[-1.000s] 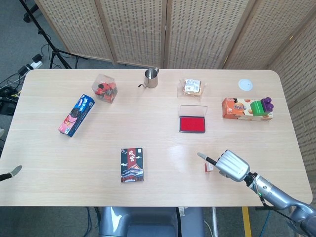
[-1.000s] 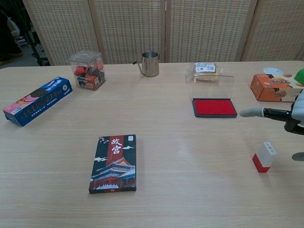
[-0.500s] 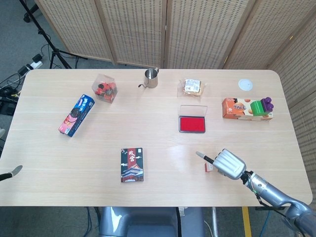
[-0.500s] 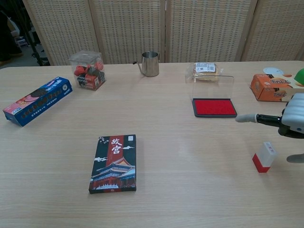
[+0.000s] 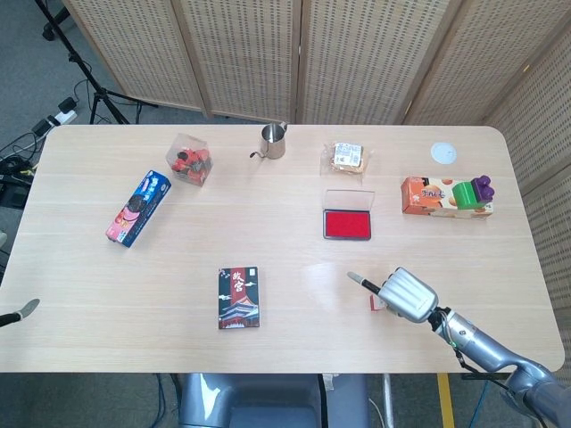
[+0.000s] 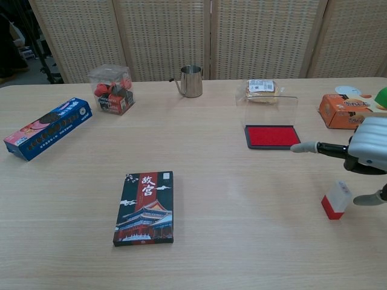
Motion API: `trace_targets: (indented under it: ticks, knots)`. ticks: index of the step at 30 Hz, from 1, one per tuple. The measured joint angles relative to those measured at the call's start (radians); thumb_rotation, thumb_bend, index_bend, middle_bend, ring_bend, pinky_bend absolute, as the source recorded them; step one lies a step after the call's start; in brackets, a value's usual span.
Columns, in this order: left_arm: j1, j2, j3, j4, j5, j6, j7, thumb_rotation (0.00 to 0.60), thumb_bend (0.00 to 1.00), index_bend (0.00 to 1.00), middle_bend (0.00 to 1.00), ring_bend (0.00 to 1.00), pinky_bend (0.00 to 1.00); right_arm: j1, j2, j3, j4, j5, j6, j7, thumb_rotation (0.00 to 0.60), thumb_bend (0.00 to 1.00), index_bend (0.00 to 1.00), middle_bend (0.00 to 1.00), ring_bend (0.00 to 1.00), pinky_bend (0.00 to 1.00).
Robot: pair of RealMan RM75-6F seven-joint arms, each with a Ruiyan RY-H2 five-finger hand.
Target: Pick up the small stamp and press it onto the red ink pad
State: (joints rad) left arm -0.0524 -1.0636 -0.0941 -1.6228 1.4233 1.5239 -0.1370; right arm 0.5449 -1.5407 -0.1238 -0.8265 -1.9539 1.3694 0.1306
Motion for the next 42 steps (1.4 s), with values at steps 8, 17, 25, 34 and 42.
trace_targets:
  ticks: [8,17,25,34,42]
  knots:
    - [0.001,0.001,-0.002,0.002,-0.001,-0.001,-0.006,0.600,0.00,0.00,0.00,0.00,0.00,0.010,-0.011,0.003,-0.008,0.023,-0.005,0.006,0.600,0.00,0.00,0.94,1.00,1.00]
    - [0.001,0.001,-0.004,0.002,-0.005,-0.002,-0.008,0.600,0.00,0.00,0.00,0.00,0.00,0.016,-0.020,-0.008,-0.024,0.031,-0.014,0.003,0.600,0.00,0.00,0.94,1.00,1.00]
    - [0.003,0.003,-0.006,0.004,-0.007,-0.002,-0.015,0.600,0.00,0.00,0.00,0.00,0.00,0.024,-0.028,-0.004,-0.048,0.046,-0.012,0.007,0.600,0.00,0.00,0.94,1.00,1.00]
    - [0.003,0.005,-0.007,0.003,-0.008,-0.003,-0.020,0.600,0.00,0.00,0.00,0.00,0.00,0.035,-0.029,-0.010,-0.087,0.052,-0.028,-0.017,0.600,0.00,0.00,0.94,1.00,1.00]
    - [0.005,0.008,-0.009,0.005,-0.009,-0.002,-0.029,0.600,0.00,0.00,0.00,0.00,0.00,0.036,-0.029,0.007,-0.138,0.092,-0.051,-0.044,0.600,0.00,0.00,0.94,1.00,1.00]
